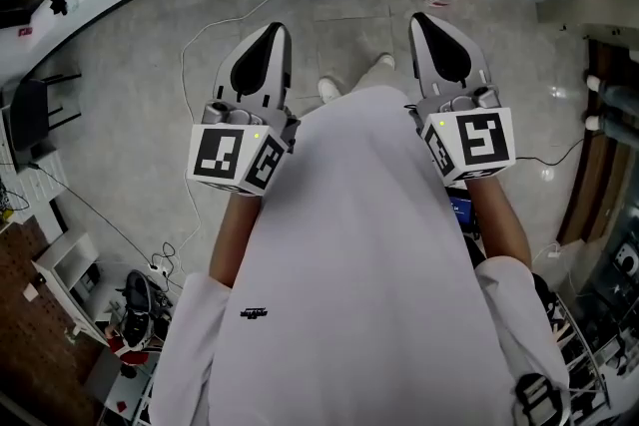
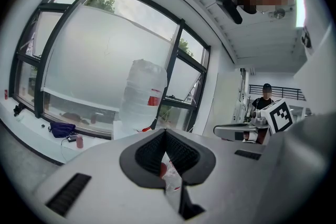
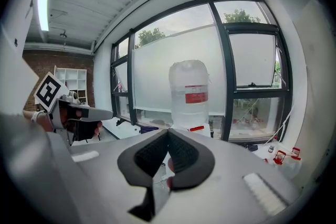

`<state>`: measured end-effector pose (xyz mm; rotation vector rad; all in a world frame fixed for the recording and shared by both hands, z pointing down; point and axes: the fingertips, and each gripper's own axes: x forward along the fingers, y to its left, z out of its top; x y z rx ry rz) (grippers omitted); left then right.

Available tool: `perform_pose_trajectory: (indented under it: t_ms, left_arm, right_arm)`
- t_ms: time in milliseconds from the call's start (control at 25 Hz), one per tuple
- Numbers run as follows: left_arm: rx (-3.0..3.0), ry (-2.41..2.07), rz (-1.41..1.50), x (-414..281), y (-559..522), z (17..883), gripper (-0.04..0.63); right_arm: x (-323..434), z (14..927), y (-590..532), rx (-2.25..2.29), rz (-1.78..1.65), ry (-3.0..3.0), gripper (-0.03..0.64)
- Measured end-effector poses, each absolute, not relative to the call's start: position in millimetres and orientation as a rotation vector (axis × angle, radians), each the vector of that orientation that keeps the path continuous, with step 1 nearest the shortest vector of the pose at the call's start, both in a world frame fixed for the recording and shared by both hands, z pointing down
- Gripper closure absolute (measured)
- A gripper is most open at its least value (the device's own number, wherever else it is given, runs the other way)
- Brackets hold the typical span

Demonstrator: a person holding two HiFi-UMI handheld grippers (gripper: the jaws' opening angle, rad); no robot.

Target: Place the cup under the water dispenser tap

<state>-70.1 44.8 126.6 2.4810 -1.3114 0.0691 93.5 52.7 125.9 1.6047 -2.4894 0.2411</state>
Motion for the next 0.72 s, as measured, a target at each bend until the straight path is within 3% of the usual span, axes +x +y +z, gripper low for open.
perform_pose_trajectory:
  t_ms: [720]
  left_arm:
    - [2.501,-1.247,0.077,-44.3,53.7,127.7,0.588]
  right_arm:
    - [110.2,127.8,65.4,1.667,0.256,-2.470,0.607]
